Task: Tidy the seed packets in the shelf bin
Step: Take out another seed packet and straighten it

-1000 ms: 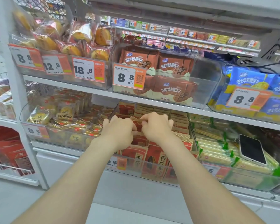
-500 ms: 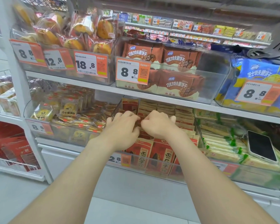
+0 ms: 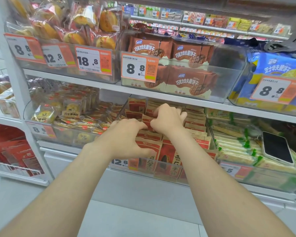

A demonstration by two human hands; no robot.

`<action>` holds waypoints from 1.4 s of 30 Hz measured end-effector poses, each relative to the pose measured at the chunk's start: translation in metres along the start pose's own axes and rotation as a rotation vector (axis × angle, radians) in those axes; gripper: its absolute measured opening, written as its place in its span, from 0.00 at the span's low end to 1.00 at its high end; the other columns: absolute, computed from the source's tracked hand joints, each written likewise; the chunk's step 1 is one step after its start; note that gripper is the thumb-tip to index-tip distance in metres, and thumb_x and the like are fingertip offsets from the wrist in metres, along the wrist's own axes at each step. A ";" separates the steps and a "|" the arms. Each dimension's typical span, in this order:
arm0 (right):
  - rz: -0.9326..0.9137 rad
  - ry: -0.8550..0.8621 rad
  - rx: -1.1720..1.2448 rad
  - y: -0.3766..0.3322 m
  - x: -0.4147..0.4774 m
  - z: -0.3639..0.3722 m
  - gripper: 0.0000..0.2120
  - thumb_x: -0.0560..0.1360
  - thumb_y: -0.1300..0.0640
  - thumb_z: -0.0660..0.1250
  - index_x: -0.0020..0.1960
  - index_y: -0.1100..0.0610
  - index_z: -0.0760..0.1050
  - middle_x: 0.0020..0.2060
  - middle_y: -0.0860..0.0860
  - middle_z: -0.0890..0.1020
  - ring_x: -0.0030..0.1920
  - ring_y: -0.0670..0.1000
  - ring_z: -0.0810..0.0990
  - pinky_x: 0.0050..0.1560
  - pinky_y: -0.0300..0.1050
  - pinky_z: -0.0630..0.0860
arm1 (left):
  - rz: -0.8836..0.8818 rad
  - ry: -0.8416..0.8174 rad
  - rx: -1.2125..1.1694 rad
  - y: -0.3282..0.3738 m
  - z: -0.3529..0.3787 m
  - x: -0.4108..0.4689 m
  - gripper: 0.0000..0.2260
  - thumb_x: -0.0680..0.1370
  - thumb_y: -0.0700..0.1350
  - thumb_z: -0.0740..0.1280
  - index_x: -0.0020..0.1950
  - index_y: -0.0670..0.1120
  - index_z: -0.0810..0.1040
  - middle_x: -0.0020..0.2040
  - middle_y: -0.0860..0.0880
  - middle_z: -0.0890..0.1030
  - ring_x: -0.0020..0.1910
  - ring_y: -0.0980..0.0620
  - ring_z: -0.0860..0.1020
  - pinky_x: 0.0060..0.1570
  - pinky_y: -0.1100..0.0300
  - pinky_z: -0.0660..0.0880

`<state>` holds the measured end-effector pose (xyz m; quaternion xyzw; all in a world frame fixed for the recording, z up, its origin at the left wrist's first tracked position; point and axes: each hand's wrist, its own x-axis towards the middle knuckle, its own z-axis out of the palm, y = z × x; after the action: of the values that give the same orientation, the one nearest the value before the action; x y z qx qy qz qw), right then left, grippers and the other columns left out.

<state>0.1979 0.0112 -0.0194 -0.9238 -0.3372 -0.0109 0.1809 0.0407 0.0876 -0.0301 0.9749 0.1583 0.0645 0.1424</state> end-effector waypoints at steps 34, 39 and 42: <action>0.178 0.488 1.201 0.061 -0.118 -0.073 0.18 0.76 0.40 0.72 0.39 0.53 0.77 0.35 0.50 0.85 0.37 0.51 0.83 0.52 0.63 0.83 | 0.005 0.461 -1.182 0.159 0.015 0.002 0.11 0.78 0.57 0.66 0.53 0.52 0.81 0.51 0.54 0.87 0.53 0.54 0.85 0.53 0.54 0.78; 0.098 0.176 1.475 0.063 -0.118 -0.066 0.29 0.74 0.29 0.67 0.51 0.57 0.80 0.51 0.62 0.88 0.56 0.65 0.86 0.63 0.69 0.80 | -0.067 0.502 -1.340 0.169 0.022 0.007 0.14 0.81 0.57 0.71 0.57 0.47 0.77 0.47 0.53 0.84 0.46 0.55 0.83 0.48 0.55 0.77; -0.033 0.218 1.339 0.067 -0.121 -0.071 0.18 0.83 0.41 0.65 0.54 0.57 0.80 0.51 0.58 0.88 0.56 0.60 0.86 0.63 0.65 0.81 | -0.095 0.529 -1.481 0.174 0.019 0.006 0.16 0.85 0.51 0.68 0.63 0.39 0.75 0.47 0.52 0.83 0.46 0.58 0.83 0.47 0.59 0.81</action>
<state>0.1536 -0.1354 0.0075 -0.6011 -0.2651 0.1045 0.7466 0.1005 -0.0733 0.0041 0.5706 0.1443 0.3770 0.7152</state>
